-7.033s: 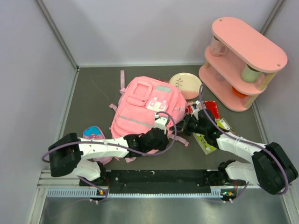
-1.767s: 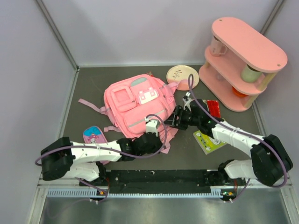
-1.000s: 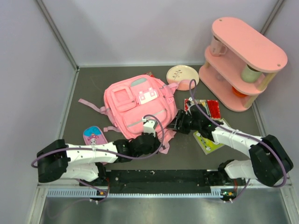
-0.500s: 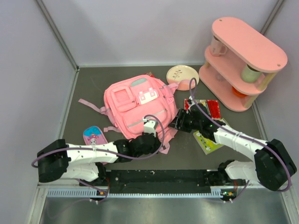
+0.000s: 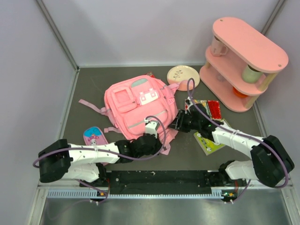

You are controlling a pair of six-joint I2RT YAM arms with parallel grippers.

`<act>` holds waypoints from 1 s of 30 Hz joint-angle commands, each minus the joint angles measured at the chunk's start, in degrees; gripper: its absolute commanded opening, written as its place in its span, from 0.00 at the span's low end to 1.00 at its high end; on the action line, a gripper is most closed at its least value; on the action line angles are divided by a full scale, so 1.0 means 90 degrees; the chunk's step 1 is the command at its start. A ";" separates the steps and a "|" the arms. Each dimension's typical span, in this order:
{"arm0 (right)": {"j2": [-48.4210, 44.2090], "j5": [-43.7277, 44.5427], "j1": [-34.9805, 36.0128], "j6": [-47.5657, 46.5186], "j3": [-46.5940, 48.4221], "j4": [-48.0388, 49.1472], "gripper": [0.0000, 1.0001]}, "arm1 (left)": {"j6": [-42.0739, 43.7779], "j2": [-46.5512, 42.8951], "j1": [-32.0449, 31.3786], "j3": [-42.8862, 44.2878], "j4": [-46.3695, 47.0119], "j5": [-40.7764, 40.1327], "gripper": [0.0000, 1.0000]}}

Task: Pack the student bag
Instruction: Unzip the student bag at the center of the board.

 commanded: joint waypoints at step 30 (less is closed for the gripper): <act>0.0421 -0.0708 0.0312 0.0215 0.0146 0.1163 0.00 | 0.0353 0.0114 -0.0005 0.0098 0.1038 0.0467 0.00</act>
